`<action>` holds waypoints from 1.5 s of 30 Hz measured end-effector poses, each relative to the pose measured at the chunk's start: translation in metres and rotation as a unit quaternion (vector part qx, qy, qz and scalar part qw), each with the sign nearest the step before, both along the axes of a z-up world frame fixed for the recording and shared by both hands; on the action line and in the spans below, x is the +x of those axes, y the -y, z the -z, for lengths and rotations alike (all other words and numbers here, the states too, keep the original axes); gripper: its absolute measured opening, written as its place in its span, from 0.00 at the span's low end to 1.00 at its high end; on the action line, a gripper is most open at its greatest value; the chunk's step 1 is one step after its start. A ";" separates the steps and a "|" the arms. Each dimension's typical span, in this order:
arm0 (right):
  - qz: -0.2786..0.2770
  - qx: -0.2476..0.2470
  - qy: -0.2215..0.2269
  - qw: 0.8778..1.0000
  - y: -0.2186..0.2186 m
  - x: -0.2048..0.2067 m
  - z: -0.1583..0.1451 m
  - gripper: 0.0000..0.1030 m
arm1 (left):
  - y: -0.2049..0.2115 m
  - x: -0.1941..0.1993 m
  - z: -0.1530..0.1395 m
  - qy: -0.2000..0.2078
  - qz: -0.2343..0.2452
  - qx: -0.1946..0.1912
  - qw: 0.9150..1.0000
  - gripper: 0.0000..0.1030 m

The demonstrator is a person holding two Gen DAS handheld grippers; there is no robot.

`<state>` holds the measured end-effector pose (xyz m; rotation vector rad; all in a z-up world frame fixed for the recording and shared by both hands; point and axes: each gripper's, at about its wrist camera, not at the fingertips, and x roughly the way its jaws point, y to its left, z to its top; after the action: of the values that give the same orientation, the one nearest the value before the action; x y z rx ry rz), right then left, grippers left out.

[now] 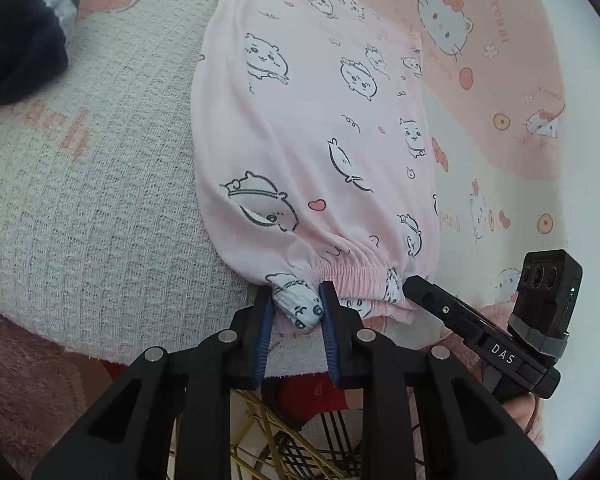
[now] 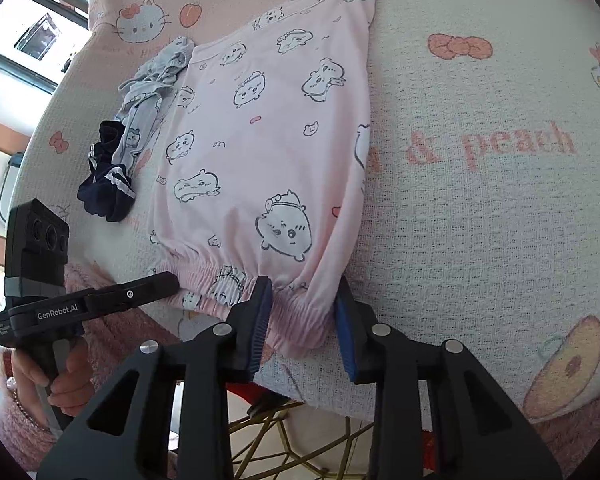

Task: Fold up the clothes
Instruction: 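Grasp the elastic pink pants cuffs with both grippers, then lift the cuffs with both grippers and fold them onto the waistband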

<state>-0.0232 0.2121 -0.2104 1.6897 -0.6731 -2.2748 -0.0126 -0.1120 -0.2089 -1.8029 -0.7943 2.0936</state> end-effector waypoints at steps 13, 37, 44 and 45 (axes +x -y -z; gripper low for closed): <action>0.010 -0.017 0.012 1.000 -0.005 -0.004 0.001 0.36 | 0.016 0.007 0.005 0.024 -0.035 0.053 0.998 0.38; 0.014 -0.054 -0.028 0.998 -0.002 0.014 -0.017 0.14 | 0.004 0.011 -0.019 -0.013 -0.053 0.054 0.997 0.17; 0.039 -0.112 -0.020 0.993 -0.009 0.048 -0.044 0.14 | 0.013 0.037 -0.052 -0.028 -0.037 0.077 0.996 0.17; 0.038 -0.120 -0.019 0.992 -0.009 0.055 -0.047 0.14 | 0.015 0.042 -0.054 -0.024 -0.031 0.084 0.996 0.17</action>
<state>0.0322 0.2209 -0.1629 1.5293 -0.9757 -2.1660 0.0298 -0.1272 -0.1544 -1.6539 -0.9936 2.0324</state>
